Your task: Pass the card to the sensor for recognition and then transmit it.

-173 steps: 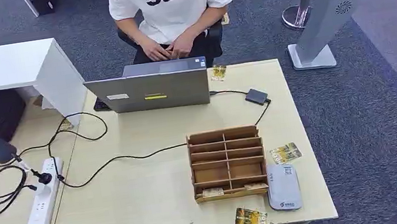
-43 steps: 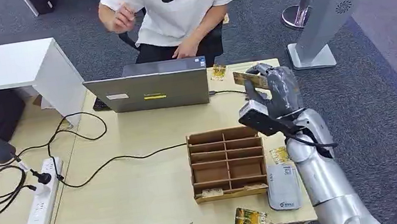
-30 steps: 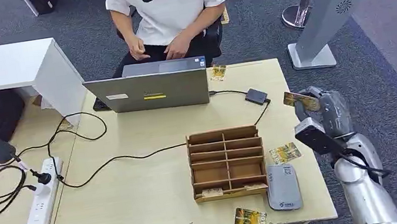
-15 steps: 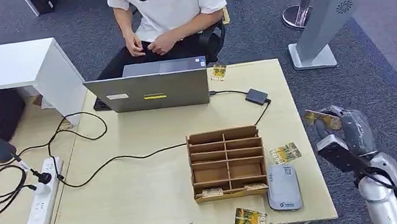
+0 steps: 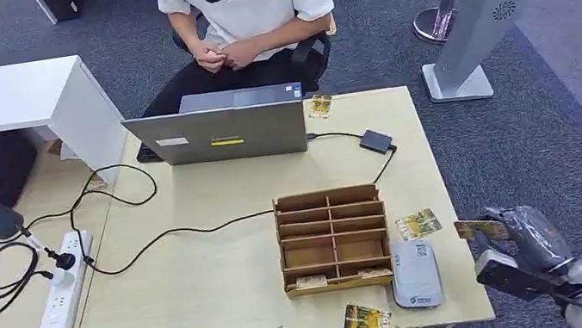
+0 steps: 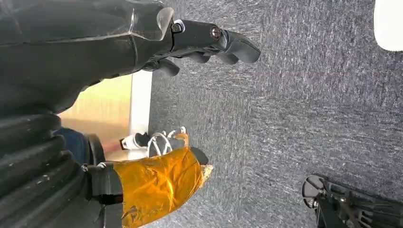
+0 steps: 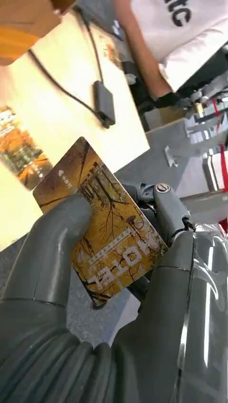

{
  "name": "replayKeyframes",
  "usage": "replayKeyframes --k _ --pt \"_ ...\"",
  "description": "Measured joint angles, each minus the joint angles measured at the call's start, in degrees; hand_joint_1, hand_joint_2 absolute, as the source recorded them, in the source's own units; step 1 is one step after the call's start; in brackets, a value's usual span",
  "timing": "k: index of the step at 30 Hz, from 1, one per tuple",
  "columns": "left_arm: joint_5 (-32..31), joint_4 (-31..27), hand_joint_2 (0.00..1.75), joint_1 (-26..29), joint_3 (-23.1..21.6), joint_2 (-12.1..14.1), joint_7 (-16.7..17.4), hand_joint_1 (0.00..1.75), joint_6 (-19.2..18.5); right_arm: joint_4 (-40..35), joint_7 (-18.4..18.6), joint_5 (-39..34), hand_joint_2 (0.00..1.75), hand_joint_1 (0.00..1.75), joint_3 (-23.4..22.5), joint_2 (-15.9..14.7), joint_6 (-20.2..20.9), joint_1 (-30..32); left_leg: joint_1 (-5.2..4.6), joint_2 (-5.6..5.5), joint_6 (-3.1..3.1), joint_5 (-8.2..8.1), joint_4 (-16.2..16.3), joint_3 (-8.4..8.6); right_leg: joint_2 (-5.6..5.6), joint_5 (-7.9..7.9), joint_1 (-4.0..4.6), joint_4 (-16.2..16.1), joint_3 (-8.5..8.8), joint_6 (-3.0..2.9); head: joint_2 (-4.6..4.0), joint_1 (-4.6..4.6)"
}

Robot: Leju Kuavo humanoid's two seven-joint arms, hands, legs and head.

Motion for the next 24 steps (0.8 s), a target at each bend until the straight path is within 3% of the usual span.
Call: replayKeyframes --k 10,24 --pt "-1.88 0.00 1.75 -0.04 0.24 0.07 -0.13 0.00 -0.35 0.87 -1.18 -3.17 1.75 1.75 7.97 -5.83 3.37 0.24 0.00 -0.01 0.00 0.00 0.00 0.01 0.00 0.00 0.01 0.00 0.00 0.00 0.00 -0.02" --pt "-3.06 0.00 1.75 -0.12 0.22 0.42 -0.26 0.00 -0.92 2.82 -1.71 -6.03 1.75 1.75 15.78 -9.77 5.20 -0.71 0.00 0.00 0.00 0.01 0.00 0.02 0.00 0.00 0.00 0.00 0.02 0.00 0.00 -0.02"
